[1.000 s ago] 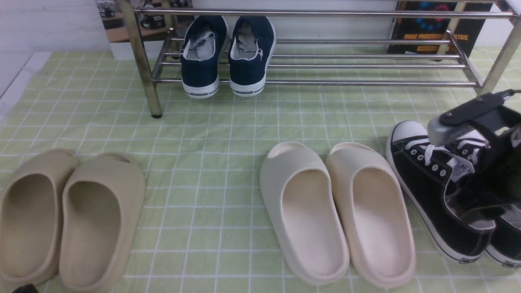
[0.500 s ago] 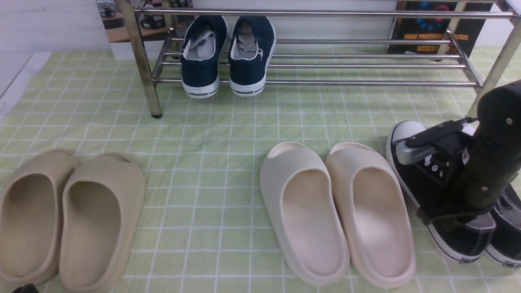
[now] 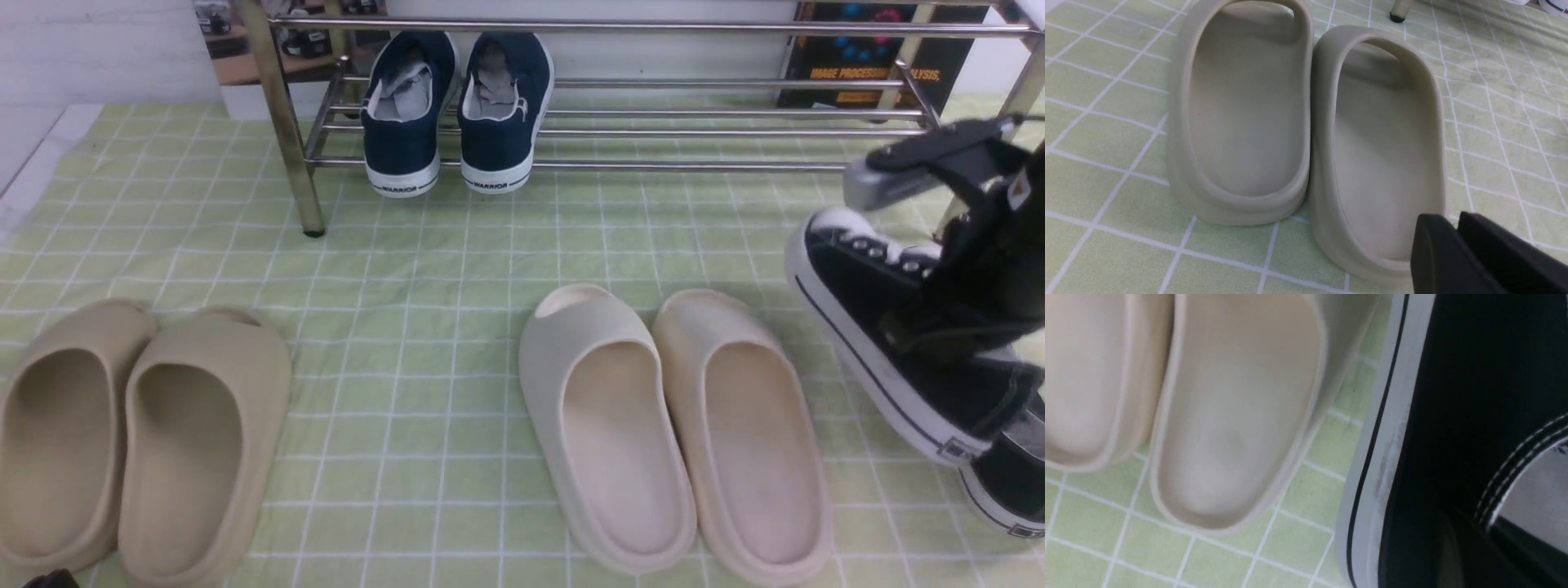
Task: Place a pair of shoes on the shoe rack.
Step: Use the right arm to put a shoe into the shoe rack
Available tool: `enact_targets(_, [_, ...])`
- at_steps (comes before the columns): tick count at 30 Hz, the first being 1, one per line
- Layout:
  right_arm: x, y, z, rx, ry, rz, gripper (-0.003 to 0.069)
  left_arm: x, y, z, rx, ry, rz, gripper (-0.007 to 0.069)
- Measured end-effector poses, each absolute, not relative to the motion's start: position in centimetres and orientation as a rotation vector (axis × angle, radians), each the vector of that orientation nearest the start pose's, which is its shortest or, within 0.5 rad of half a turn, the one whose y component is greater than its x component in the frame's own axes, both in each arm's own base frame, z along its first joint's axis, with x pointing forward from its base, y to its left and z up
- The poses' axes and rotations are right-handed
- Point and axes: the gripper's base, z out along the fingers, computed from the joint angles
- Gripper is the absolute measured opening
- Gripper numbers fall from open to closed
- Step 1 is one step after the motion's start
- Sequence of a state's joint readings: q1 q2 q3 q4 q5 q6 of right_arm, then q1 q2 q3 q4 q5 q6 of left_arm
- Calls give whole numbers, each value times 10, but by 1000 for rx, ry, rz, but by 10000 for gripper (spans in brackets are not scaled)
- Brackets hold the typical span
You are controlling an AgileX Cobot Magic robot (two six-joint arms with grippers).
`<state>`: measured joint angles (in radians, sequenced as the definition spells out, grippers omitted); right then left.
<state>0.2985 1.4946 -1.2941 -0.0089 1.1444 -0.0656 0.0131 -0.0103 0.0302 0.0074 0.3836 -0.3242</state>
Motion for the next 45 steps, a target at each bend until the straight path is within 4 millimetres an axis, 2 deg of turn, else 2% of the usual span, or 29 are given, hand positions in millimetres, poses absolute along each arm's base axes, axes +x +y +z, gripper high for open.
enact_targets(5, [295, 90, 343, -552, 2676, 37, 13, 52, 1, 169, -313, 1866, -205, 92])
enact_targets(7, [300, 91, 346, -561, 2666, 35, 13, 52, 1, 169, -313, 1866, -205, 94])
enact_targets(11, [327, 98, 346, -611, 2652, 6, 13, 52, 1, 169, -313, 1866, -205, 99])
enact_targets(16, [361, 107, 334, -636, 2654, -27, 13, 52, 1, 169, -313, 1866, -205, 99])
enact_targets(18, [385, 112, 330, -640, 2634, -67, 13, 52, 1, 169, -313, 1866, -205, 102])
enact_targets(20, [393, 114, 325, -643, 2635, -80, 13, 52, 1, 169, -313, 1866, -205, 103])
enact_targets(23, [424, 121, 320, -639, 2594, -118, 13, 52, 1, 169, -313, 1866, -205, 107])
enact_targets(31, [474, 134, 298, -625, 2504, -139, 13, 52, 1, 169, -313, 1866, -205, 115])
enact_targets(37, [491, 137, 284, -627, 2448, -168, 15, 52, 1, 169, -313, 1866, -205, 122])
enact_targets(45, [497, 140, 281, -611, 2403, -154, 31, 52, 1, 169, -313, 1866, -205, 130])
